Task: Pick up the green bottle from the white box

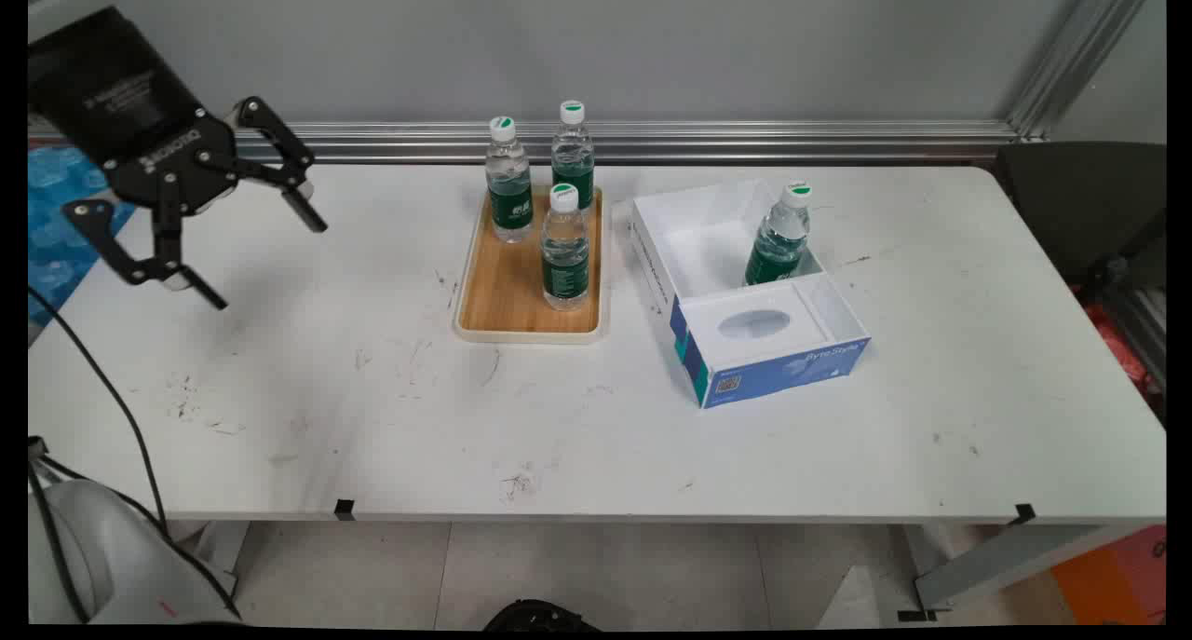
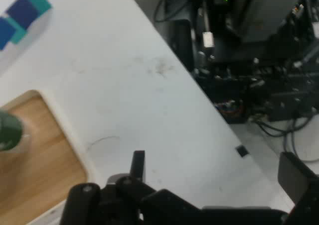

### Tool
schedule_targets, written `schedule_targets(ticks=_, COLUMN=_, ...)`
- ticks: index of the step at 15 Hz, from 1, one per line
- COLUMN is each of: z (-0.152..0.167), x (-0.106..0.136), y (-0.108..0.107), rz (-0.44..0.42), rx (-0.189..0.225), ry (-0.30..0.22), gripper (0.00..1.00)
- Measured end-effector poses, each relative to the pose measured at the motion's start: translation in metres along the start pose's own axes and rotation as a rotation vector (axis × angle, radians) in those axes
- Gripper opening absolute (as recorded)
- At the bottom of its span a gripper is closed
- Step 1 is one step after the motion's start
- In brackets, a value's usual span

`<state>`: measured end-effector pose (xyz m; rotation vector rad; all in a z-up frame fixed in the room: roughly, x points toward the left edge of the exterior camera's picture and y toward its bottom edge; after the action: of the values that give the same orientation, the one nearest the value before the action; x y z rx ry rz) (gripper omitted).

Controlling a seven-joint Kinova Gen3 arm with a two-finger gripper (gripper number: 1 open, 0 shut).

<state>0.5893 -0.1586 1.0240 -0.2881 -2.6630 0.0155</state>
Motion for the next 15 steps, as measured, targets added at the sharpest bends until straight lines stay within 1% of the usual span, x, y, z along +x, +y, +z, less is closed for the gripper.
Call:
schedule_targets(ticks=1, z=0.000, x=0.001, y=-0.004, rz=-0.031, rx=0.021, ry=0.002, gripper=1.00)
schedule_targets(ticks=2, z=0.000, x=0.003, y=-0.008, rz=-0.078, rx=0.048, ry=0.007, gripper=1.00)
schedule_targets(ticks=4, z=0.001, x=0.006, y=-0.017, rz=-0.161, rx=0.089, ry=0.018, gripper=1.00)
schedule_targets(ticks=6, z=0.004, x=0.011, y=-0.026, rz=-0.246, rx=0.126, ry=0.031, gripper=1.00)
schedule_targets(ticks=7, z=0.006, x=0.012, y=-0.029, rz=-0.271, rx=0.137, ry=0.035, gripper=1.00)
schedule_targets(ticks=9, z=0.012, x=0.017, y=-0.038, rz=-0.348, rx=0.172, ry=0.046, gripper=1.00)
schedule_targets(ticks=11, z=0.021, x=0.024, y=-0.050, rz=-0.444, rx=0.216, ry=0.061, gripper=1.00)
schedule_targets(ticks=13, z=0.032, x=0.031, y=-0.061, rz=-0.519, rx=0.251, ry=0.073, gripper=1.00)
schedule_targets(ticks=15, z=0.047, x=0.041, y=-0.076, rz=-0.606, rx=0.293, ry=0.088, gripper=1.00)
